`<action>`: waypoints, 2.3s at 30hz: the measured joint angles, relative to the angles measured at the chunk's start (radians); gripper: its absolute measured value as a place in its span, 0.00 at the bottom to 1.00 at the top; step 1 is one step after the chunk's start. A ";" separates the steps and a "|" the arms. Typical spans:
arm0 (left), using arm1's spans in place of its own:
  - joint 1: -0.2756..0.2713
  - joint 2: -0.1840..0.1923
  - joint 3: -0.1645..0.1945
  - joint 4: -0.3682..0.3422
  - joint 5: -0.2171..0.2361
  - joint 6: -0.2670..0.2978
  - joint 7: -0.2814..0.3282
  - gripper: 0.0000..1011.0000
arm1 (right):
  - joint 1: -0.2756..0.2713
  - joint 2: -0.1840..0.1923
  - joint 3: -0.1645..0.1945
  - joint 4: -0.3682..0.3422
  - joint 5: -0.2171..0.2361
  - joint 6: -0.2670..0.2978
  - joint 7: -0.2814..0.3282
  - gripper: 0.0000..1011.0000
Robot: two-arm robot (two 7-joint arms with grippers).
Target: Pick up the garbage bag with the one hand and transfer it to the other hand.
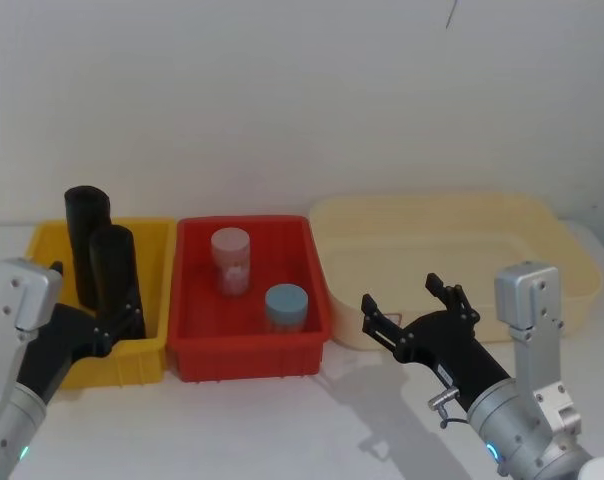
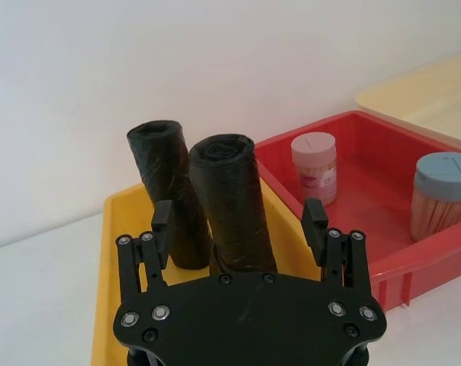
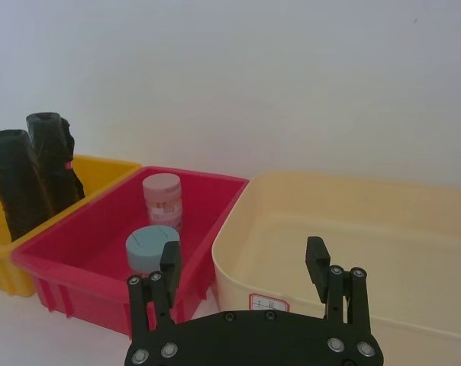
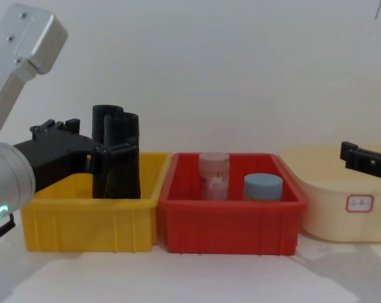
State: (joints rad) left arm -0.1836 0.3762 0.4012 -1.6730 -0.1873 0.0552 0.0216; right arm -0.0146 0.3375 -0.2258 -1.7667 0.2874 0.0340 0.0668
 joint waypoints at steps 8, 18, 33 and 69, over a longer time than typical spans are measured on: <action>-0.033 -0.019 -0.006 0.053 -0.011 -0.010 -0.027 0.99 | 0.000 0.000 0.000 0.000 0.000 0.000 0.000 0.99; -0.090 -0.049 -0.005 0.136 -0.019 -0.030 -0.066 0.99 | 0.000 0.000 0.000 0.000 0.000 0.000 0.000 0.99; -0.170 -0.095 -0.004 0.263 -0.030 -0.066 -0.121 0.94 | 0.000 0.000 0.000 0.000 0.000 0.000 0.000 0.99; -0.254 -0.095 -0.029 0.236 -0.028 -0.051 -0.232 0.39 | 0.000 0.000 0.000 0.000 0.000 0.000 0.000 0.99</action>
State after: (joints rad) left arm -0.4372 0.2817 0.3722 -1.4374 -0.2150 0.0046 -0.2099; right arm -0.0146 0.3374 -0.2259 -1.7667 0.2874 0.0340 0.0667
